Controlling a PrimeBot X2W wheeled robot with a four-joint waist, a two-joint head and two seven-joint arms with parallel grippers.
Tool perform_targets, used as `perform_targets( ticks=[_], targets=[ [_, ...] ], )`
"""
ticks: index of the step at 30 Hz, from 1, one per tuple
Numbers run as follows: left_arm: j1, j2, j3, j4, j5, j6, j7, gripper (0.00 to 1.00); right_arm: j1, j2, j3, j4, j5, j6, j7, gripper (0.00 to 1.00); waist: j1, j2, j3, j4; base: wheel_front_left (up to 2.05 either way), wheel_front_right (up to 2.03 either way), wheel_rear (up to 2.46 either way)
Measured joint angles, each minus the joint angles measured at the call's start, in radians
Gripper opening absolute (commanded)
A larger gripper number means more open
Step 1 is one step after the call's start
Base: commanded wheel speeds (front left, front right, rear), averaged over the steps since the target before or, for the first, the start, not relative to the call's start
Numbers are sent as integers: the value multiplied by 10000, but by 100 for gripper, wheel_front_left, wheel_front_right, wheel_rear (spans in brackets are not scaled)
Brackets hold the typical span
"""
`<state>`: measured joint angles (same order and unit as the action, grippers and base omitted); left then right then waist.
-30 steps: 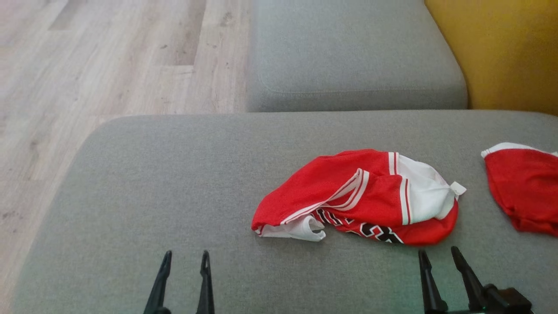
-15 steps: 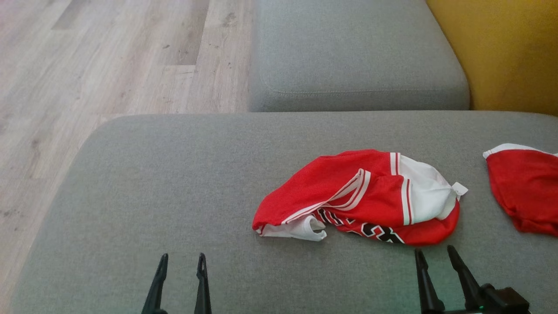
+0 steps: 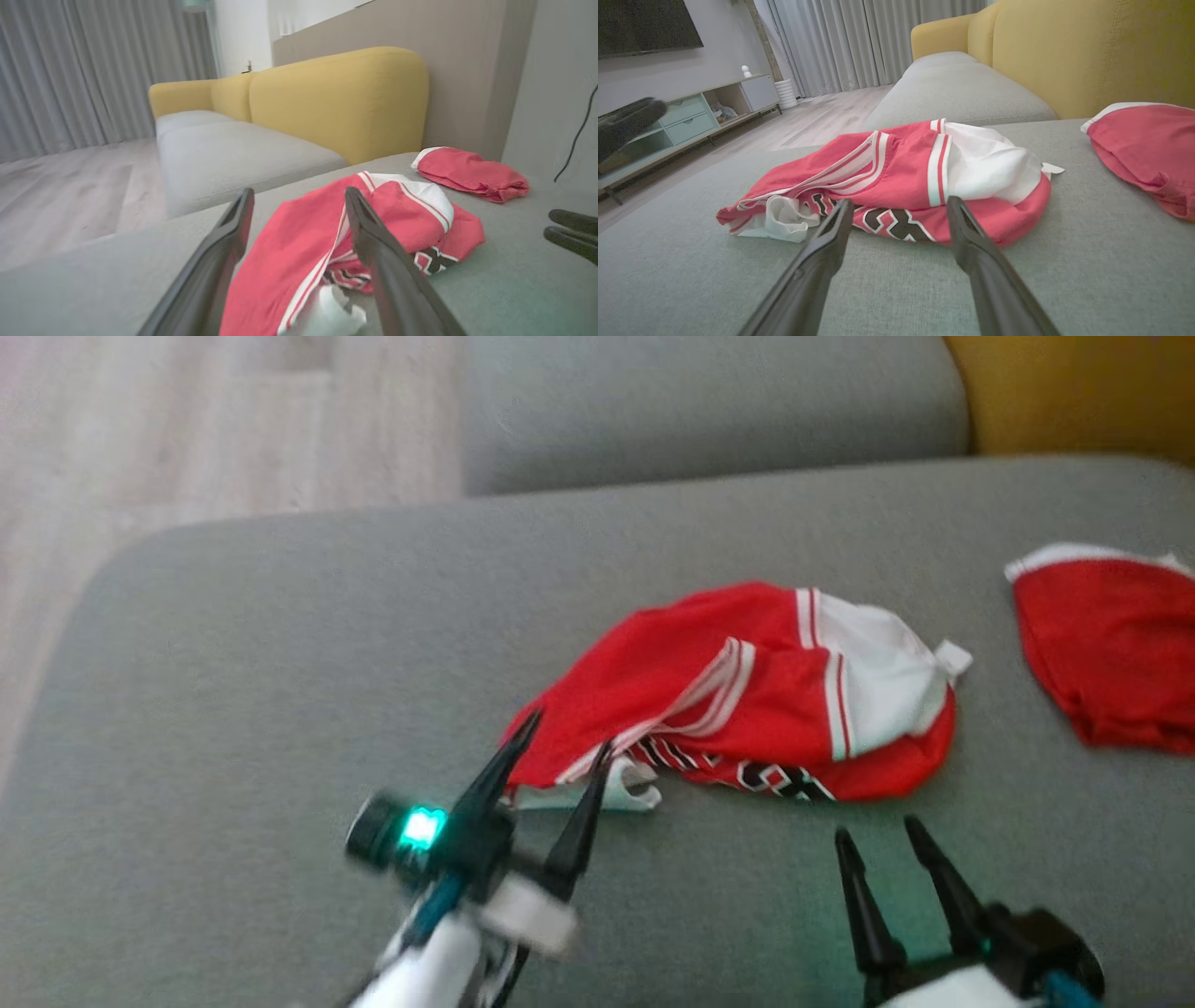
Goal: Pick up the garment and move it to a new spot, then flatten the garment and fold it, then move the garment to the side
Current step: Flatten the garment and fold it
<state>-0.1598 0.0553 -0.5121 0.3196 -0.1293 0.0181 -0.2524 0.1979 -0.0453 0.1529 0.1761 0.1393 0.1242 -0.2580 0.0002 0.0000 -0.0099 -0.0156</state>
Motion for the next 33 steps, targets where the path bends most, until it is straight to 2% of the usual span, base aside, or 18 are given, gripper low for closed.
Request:
perform_targets(
  ticks=[7,10,17,21,22,23,26,28,33],
  targets=[
    [-3635,-40,-1551,2451,-1081,-546,96,100,-1352,-100,328,-104,0,0,0,100,3,0,1210,-1088,0,0,0],
    [-4738,-75,-2010,3277,-1369,-627,92,100,-1581,-115,445,-146,-4,0,0,100,2,0,1629,-1681,0,0,0],
    [-5809,-121,-2362,5377,-2071,-899,178,100,-1732,-82,658,-245,-19,0,0,100,1,0,2533,-2914,0,0,0],
    [-6029,-105,-2566,6157,-2550,-1206,399,100,-1878,-38,708,-242,104,0,0,100,1,-1,2856,-3467,0,0,0],
    [-6044,-105,-2638,6165,-2633,-1252,368,44,-1896,-27,709,-242,104,0,0,100,1,-1,2889,-3574,0,0,0],
    [-6072,-113,-2700,6148,-2706,-1290,288,0,-1887,-21,711,-232,104,0,0,100,1,-1,2900,-3663,0,0,0],
    [-6264,-102,-3028,5843,-2863,-1415,138,0,-1863,-17,694,-134,104,0,0,100,-1,0,2725,-3766,0,0,0],
    [-6727,-105,-3290,5018,-3037,-1421,71,0,-1810,-15,669,-117,132,0,0,100,-2,0,2343,-3728,0,0,0],
    [-8384,-115,-2909,3519,-3053,-1421,17,0,-1313,-15,583,-46,176,0,0,100,-3,0,1499,-3513,0,0,0]
  ],
)
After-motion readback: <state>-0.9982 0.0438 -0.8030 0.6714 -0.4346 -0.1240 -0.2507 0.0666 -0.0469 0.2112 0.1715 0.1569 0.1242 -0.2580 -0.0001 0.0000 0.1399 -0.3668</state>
